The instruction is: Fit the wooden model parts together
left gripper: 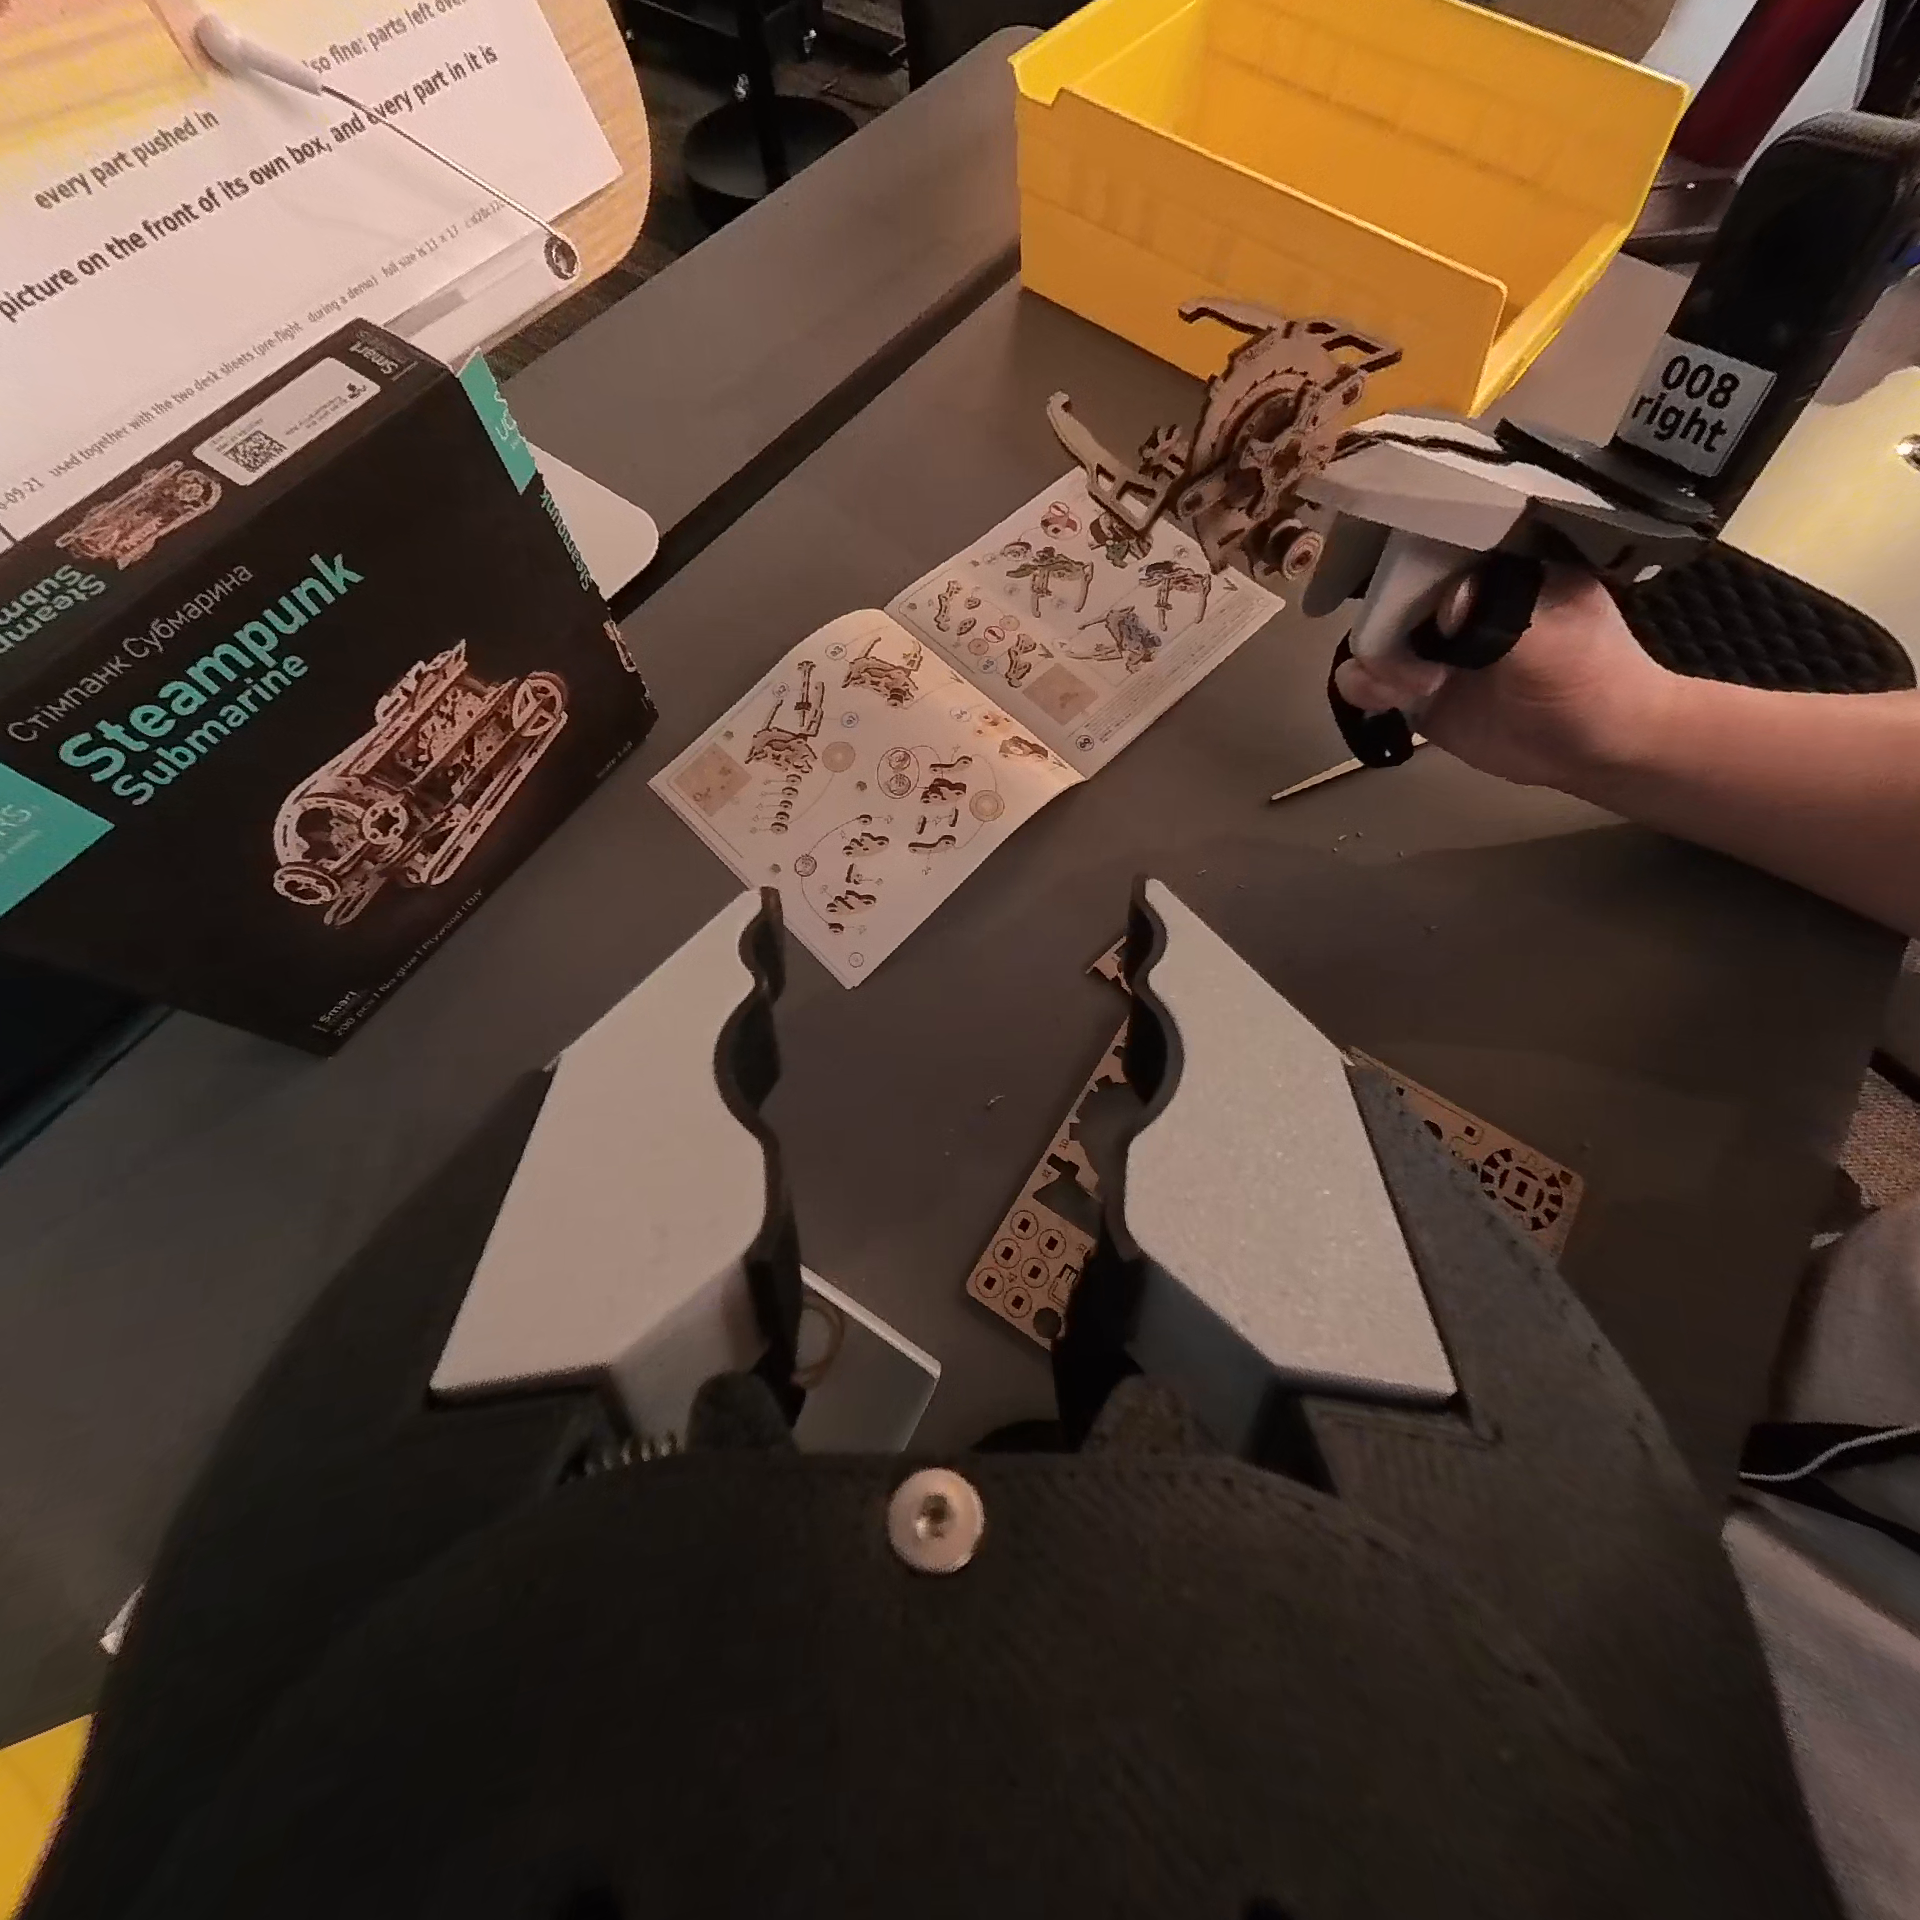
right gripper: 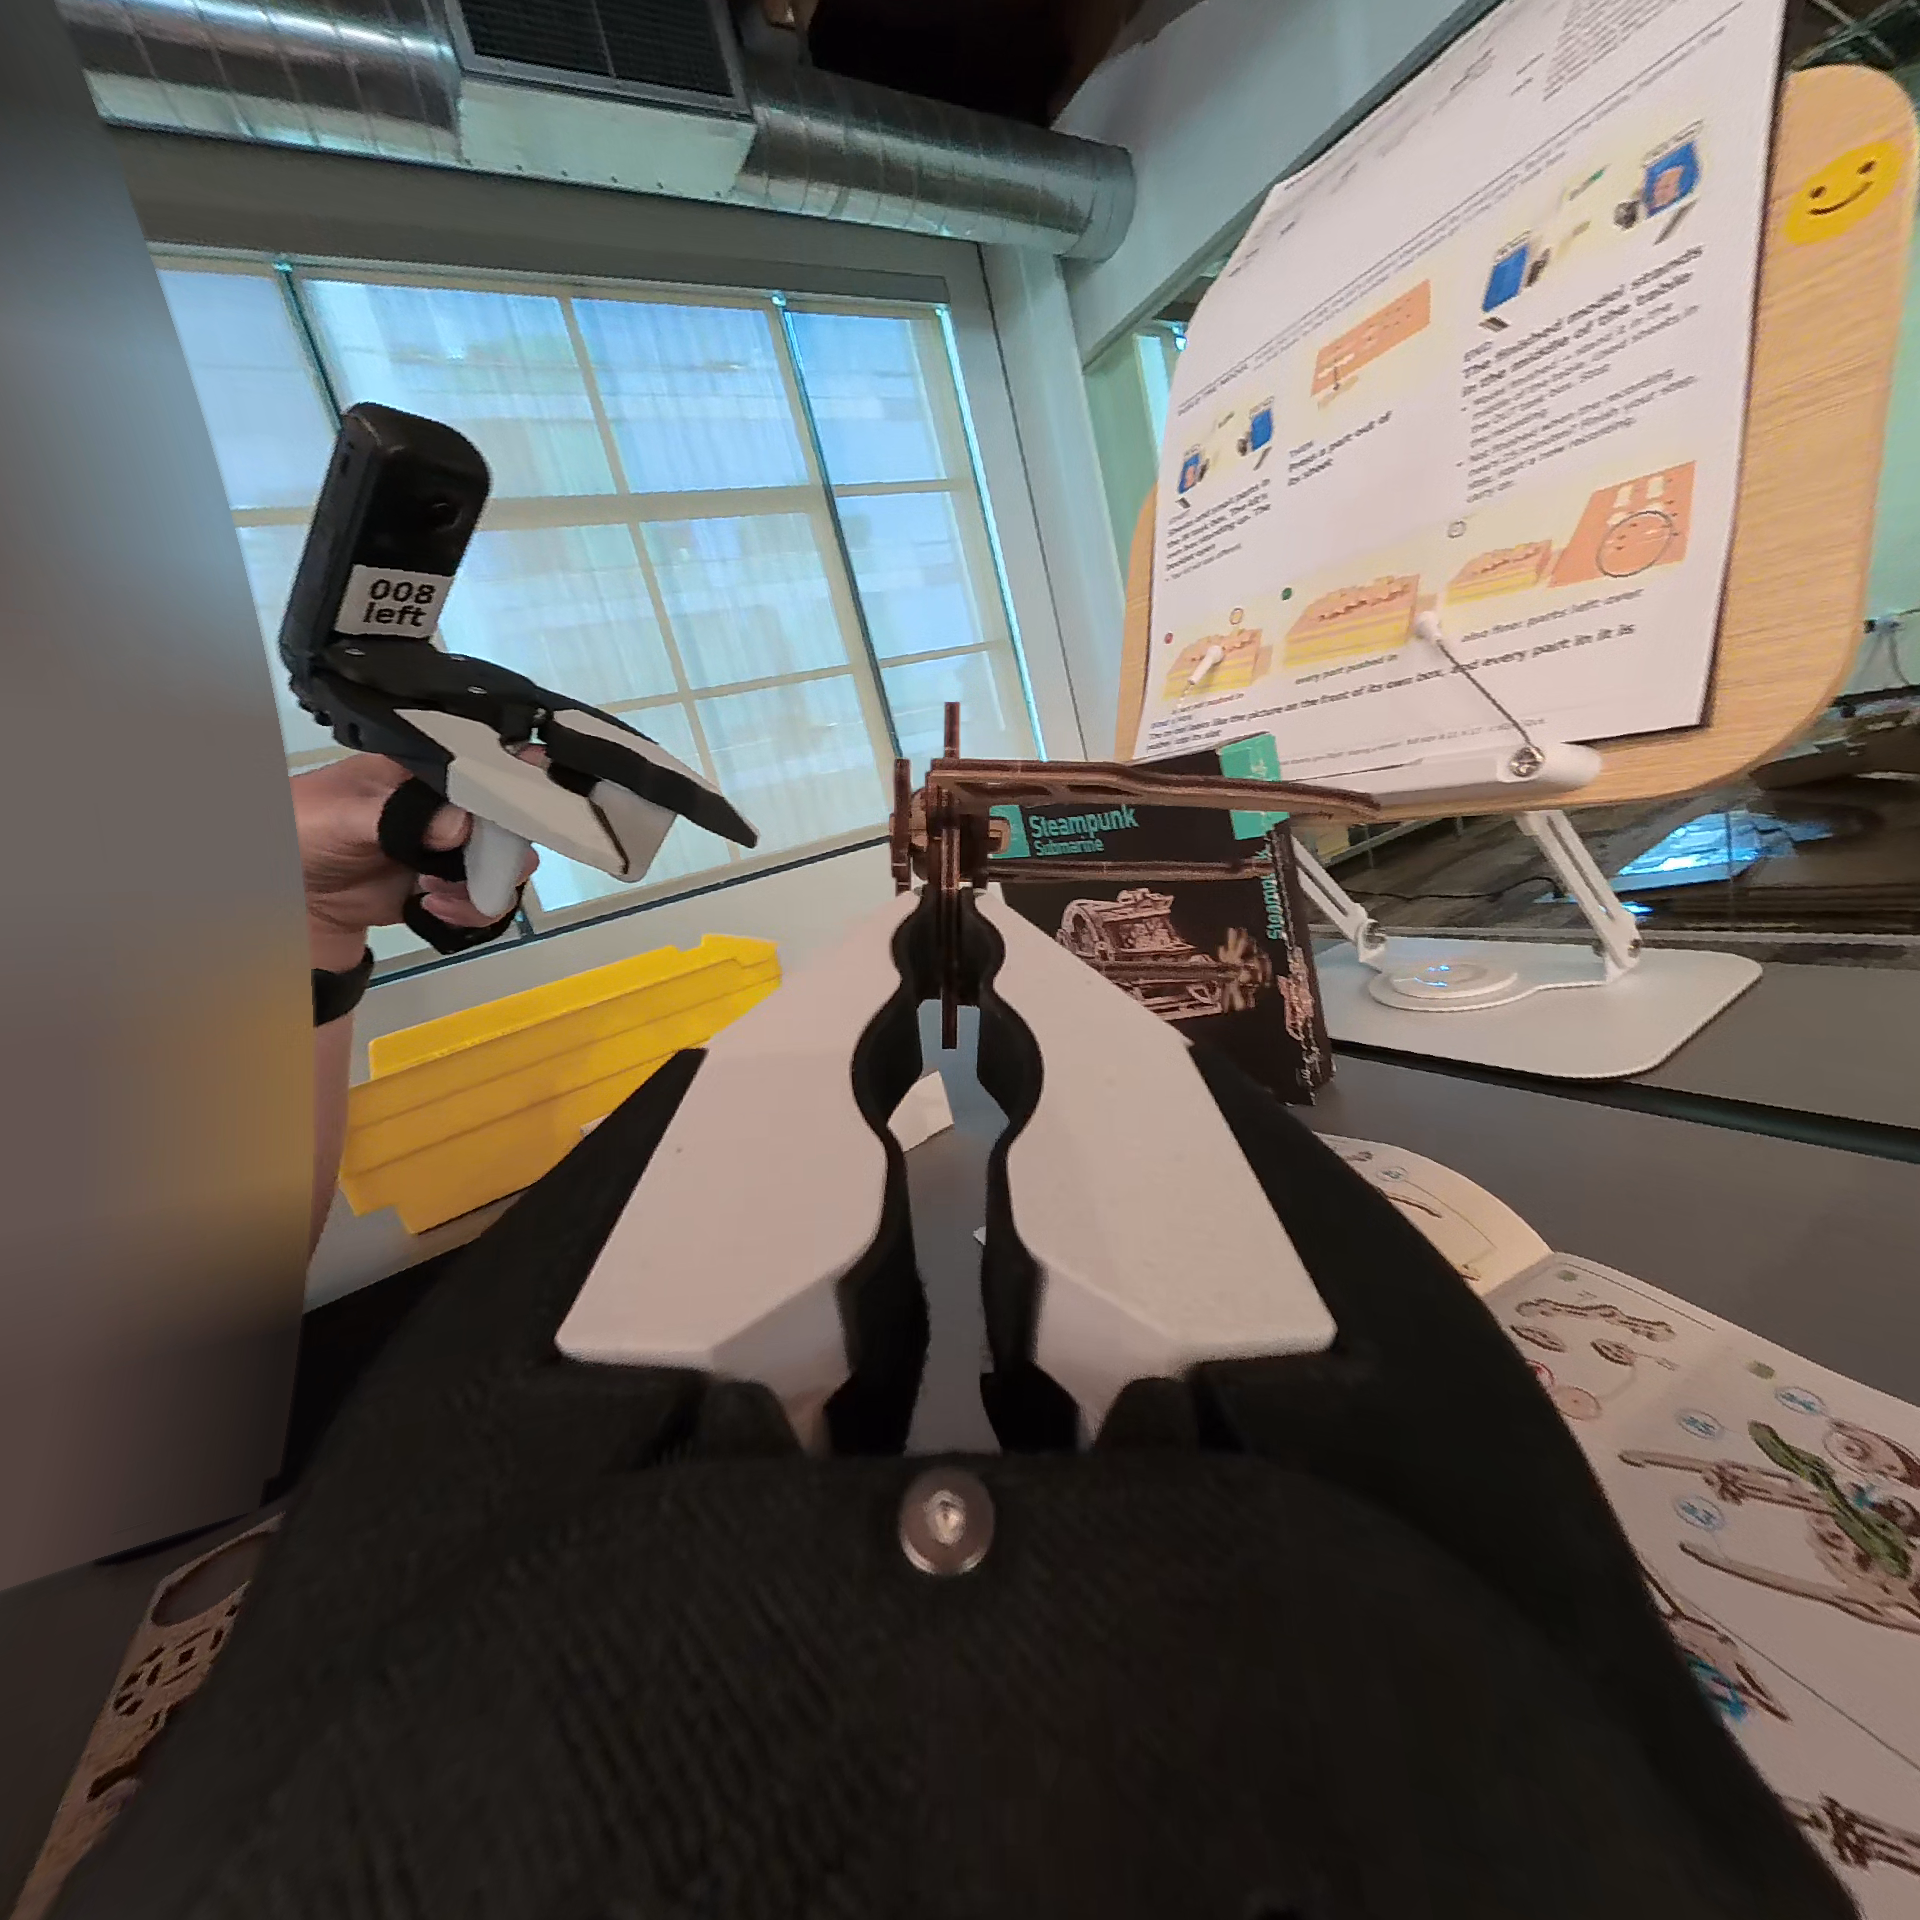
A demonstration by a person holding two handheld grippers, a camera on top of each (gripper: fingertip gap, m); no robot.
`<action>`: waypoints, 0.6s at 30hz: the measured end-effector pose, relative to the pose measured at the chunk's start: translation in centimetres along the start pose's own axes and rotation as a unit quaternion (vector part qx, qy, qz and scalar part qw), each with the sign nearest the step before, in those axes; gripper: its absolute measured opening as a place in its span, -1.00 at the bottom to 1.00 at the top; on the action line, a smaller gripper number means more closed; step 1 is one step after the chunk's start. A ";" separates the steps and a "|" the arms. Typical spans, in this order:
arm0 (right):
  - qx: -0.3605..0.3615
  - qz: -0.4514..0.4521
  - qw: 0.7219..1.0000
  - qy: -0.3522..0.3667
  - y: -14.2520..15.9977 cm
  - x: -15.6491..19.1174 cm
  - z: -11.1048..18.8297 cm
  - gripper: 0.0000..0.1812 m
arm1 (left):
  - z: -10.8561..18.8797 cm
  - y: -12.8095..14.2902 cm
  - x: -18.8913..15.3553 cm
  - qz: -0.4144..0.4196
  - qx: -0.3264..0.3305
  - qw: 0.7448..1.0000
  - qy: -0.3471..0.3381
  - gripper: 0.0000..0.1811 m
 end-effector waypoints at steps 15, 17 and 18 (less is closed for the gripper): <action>0.007 -0.009 1.000 0.023 0.4 -1.0 0.3 -1.00 | 0.0 0.0 -0.1 -0.003 -0.001 1.000 0.000 -0.28; 0.007 -0.010 1.000 0.025 0.4 -1.1 0.3 -1.00 | 0.1 0.0 -0.2 -0.003 -0.001 1.000 0.000 -0.28; 0.007 -0.010 1.000 0.025 0.4 -1.1 0.3 -1.00 | 0.1 -0.1 -0.2 -0.003 -0.001 1.000 0.000 -0.28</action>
Point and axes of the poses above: each gripper's, where its closed fingertips meet, z back along the fingers, y out of its underside, x = y × z across the jaws, the point moved 1 cm from there along z, back along the fingers, and after that the axes turned 12 degrees about -y, right-handed, at the moved point
